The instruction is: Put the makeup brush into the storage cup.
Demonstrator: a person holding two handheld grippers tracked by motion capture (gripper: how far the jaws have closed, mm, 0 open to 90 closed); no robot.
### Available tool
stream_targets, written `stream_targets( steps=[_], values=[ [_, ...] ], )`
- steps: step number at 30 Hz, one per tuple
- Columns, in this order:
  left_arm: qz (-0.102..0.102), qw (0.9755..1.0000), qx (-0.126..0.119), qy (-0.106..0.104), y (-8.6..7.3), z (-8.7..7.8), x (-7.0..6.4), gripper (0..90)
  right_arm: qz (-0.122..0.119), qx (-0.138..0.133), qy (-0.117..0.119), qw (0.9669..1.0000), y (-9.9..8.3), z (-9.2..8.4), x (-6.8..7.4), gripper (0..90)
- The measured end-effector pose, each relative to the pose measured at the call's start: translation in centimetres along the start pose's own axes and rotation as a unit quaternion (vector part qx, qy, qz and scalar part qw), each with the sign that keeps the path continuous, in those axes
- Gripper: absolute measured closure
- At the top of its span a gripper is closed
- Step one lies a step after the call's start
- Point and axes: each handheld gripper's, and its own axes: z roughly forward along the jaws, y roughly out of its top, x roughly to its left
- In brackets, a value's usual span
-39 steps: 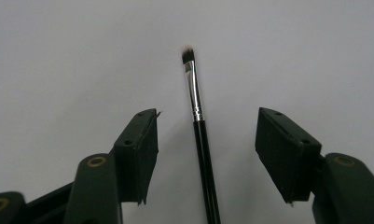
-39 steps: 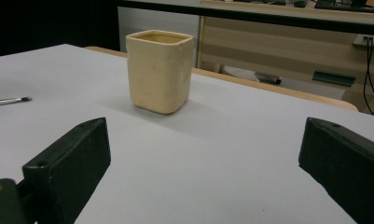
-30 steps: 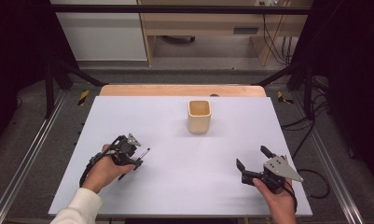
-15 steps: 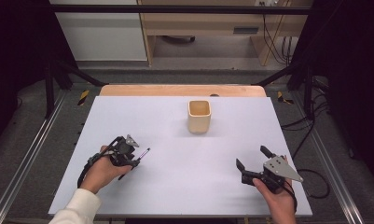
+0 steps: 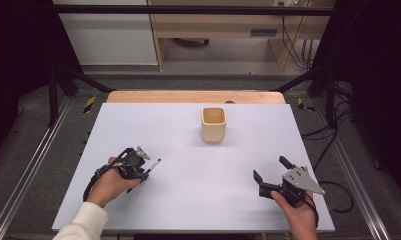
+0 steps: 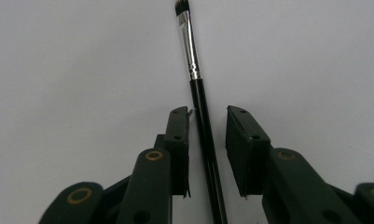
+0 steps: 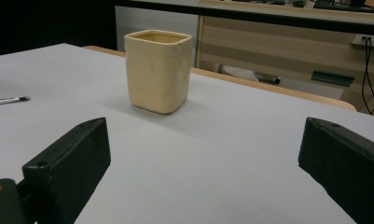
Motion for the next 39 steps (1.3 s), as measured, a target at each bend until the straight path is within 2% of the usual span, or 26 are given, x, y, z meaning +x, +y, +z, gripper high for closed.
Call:
stream_targets(
  steps=[10, 17, 21, 24, 27, 34, 39],
  values=[
    [0.000, 0.9999, 0.010, -0.005, -0.2, 0.2, 0.0, 75.4, 0.000, 0.000, 0.000, 1.0000, 0.0, 0.0, 0.0, 2.4],
    [-0.001, 0.9999, 0.014, -0.008, -0.1, 0.2, -0.1, 82.2, 0.001, 0.000, -0.001, 1.0000, 0.0, 0.0, 0.0, 2.5],
    [0.011, 0.9998, 0.015, -0.006, -0.2, 0.1, -0.3, 83.6, 0.000, -0.002, -0.001, 1.0000, 0.0, 0.0, -0.1, 2.5],
    [0.009, 0.9999, 0.009, -0.006, -0.4, 0.0, -0.3, 83.7, 0.001, 0.000, -0.001, 1.0000, 0.0, 0.0, 0.0, 2.5],
    [0.017, 0.9999, 0.002, -0.004, -0.6, -0.4, -0.3, 83.8, 0.000, -0.001, -0.001, 1.0000, 0.0, 0.0, 0.0, 2.5],
    [0.012, 0.9992, -0.038, 0.002, -0.6, -1.5, -0.3, 83.8, 0.001, 0.001, -0.001, 1.0000, 0.0, 0.0, 0.0, 2.4],
    [0.015, 0.9984, -0.055, 0.005, -0.5, -1.9, -0.5, 83.7, 0.000, 0.001, -0.001, 1.0000, 0.0, 0.0, 0.0, 2.4]
  ],
)
